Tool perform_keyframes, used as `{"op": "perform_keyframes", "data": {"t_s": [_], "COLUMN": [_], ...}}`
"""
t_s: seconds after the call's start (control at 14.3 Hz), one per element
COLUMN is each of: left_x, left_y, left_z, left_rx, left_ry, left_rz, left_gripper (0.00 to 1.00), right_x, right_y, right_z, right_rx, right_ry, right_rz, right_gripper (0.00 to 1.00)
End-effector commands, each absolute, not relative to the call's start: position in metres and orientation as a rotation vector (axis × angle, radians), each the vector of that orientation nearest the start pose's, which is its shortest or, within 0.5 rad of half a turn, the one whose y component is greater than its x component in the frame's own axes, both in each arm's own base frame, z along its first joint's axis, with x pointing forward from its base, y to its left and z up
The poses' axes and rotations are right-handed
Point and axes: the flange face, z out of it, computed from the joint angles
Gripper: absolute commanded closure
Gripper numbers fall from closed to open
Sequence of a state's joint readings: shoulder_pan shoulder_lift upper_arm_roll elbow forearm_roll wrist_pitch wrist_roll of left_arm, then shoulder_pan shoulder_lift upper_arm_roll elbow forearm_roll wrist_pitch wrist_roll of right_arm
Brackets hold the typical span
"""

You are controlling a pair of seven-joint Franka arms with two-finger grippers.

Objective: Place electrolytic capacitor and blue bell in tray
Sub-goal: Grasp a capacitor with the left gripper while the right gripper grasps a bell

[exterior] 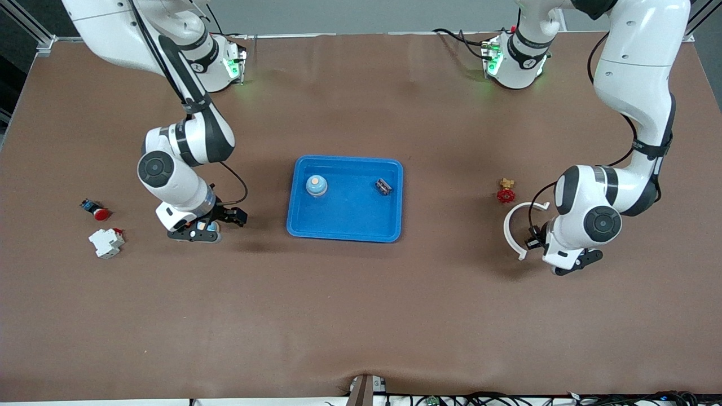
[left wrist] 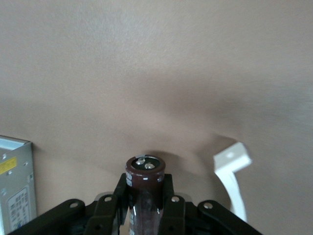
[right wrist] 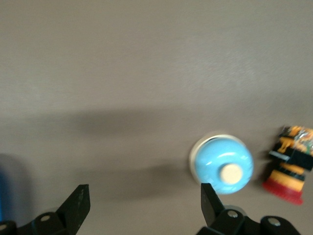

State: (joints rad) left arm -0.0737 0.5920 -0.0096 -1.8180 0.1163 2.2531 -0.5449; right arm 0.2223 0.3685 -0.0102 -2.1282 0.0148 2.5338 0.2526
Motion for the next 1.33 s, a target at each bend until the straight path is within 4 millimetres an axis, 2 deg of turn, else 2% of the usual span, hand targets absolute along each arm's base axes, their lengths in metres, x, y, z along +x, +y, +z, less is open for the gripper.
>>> {"op": "perform_keyframes", "data": {"t_s": [0.0, 0.14, 0.35, 0.63, 0.77, 0.98, 1.12, 1.19, 1.26], "left_x": [0.628, 0.629, 0.628, 0.610, 0.601, 0.587, 0.583, 0.578, 0.570], "left_y": [-0.077, -0.097, -0.143, -0.212, -0.247, -0.308, -0.340, -0.360, -0.379], "left_z": [0.244, 0.264, 0.281, 0.286, 0.290, 0.282, 0.274, 0.270, 0.264], "left_rx": [-2.977, -2.980, -2.977, -2.968, -2.956, -2.933, -2.908, -2.901, -2.893], "left_ry": [-0.555, -0.589, -0.686, -0.811, -0.863, -0.978, -1.071, -1.096, -1.111], "left_rz": [0.157, 0.146, 0.157, 0.157, 0.140, 0.122, 0.122, 0.122, 0.129], "left_gripper": [1.00, 1.00, 1.00, 1.00, 1.00, 1.00, 1.00, 1.00, 1.00], "right_x": [0.571, 0.572, 0.574, 0.565, 0.559, 0.554, 0.554, 0.554, 0.554], "right_y": [0.082, 0.068, 0.051, 0.045, 0.044, 0.045, 0.046, 0.048, 0.049], "right_z": [0.235, 0.226, 0.209, 0.183, 0.178, 0.174, 0.173, 0.173, 0.173], "right_rx": [-3.133, -3.131, -3.129, -3.124, -3.125, -3.124, -3.124, -3.124, -3.124], "right_ry": [-0.009, -0.045, -0.062, -0.066, -0.067, -0.067, -0.071, -0.076, -0.079], "right_rz": [-0.088, -0.119, -0.160, -0.208, -0.194, -0.199, -0.201, -0.199, -0.192], "right_gripper": [0.00, 0.00, 0.00, 0.00, 0.00, 0.00, 0.00, 0.16, 0.58]}}
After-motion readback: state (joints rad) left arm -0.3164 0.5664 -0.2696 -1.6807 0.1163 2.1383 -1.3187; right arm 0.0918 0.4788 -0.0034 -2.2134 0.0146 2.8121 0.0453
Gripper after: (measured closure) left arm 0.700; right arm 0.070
